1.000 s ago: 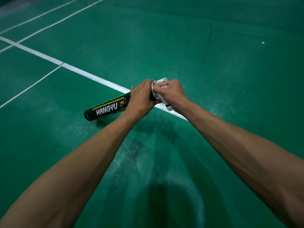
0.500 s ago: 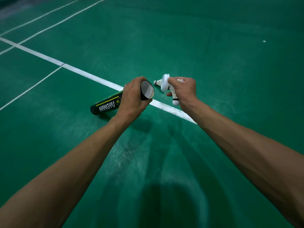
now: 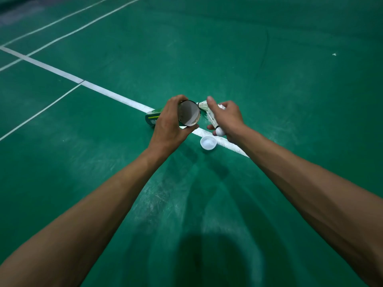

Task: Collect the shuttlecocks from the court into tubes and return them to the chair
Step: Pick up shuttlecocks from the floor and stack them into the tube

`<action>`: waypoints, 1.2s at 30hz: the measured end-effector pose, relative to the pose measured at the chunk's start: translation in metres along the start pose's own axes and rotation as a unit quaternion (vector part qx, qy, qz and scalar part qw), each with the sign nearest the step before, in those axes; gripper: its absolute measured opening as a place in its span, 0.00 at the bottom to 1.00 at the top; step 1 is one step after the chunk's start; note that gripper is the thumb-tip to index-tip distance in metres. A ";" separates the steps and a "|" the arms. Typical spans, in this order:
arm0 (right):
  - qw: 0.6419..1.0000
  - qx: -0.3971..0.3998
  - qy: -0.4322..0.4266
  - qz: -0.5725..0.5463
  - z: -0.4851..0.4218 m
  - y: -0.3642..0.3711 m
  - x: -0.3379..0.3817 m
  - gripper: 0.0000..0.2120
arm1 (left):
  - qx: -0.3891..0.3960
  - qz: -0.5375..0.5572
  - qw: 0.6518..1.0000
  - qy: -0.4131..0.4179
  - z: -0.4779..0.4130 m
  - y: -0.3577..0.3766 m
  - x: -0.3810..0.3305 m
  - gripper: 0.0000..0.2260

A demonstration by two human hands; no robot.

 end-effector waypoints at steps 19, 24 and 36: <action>0.953 -0.081 -0.278 -0.088 0.022 0.011 0.067 0.11 | -0.047 0.017 0.998 -0.045 -0.032 0.014 -0.039 0.24; 0.950 0.021 -0.306 0.056 0.025 0.027 0.030 0.22 | -0.051 0.004 0.997 -0.060 -0.037 0.011 -0.031 0.16; 0.851 0.089 -0.413 0.311 0.055 0.006 0.039 0.16 | 0.009 0.009 0.993 -0.117 -0.026 0.006 -0.020 0.34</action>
Point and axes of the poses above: each hand's wrist, its own z-axis away from the middle knuckle, its own y-axis out of the palm, x = y × z, the point moved 4 cm from there along -z, towards the middle knuckle, and after that the axes turned 3 degrees about y, right-handed, at the moved point
